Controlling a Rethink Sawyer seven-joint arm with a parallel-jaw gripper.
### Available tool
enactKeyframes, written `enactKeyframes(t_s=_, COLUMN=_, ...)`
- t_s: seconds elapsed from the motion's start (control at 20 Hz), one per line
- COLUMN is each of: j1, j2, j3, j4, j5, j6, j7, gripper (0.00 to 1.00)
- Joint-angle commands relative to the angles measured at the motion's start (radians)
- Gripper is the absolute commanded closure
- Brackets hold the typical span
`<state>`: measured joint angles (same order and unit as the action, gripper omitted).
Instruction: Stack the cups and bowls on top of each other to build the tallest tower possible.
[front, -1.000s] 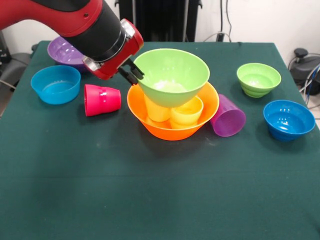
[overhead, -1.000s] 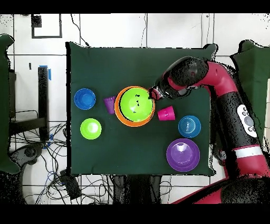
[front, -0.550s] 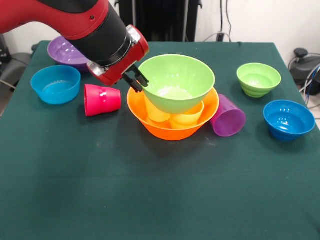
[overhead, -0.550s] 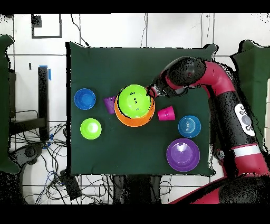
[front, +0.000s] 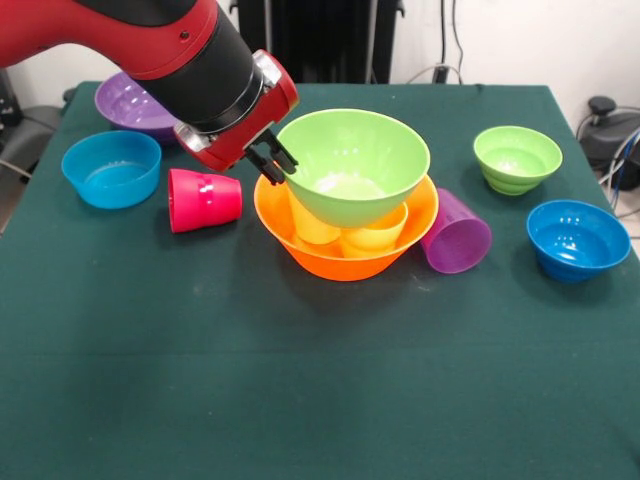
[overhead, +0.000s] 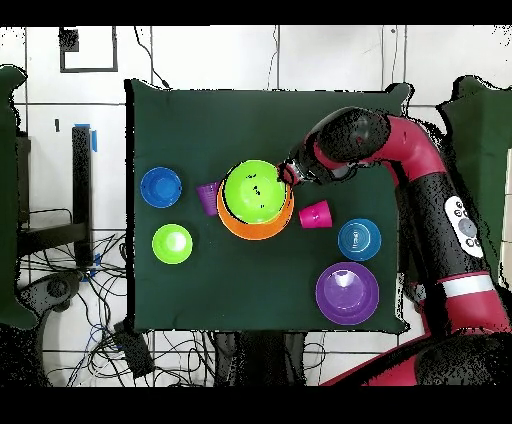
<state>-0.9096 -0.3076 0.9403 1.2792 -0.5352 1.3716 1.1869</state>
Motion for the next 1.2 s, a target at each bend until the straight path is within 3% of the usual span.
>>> enactKeyframes(t_s=0.05, j1=0.048, j2=0.034, j3=-0.03, j4=0.043, j5=-0.03, j6=-0.047, j7=-0.183, gripper=1.0)
enactKeyframes(t_s=1.2, j1=0.048, j2=0.03, j3=-0.033, j4=0.052, j5=-0.03, j6=-0.06, j7=-0.162, gripper=1.0)
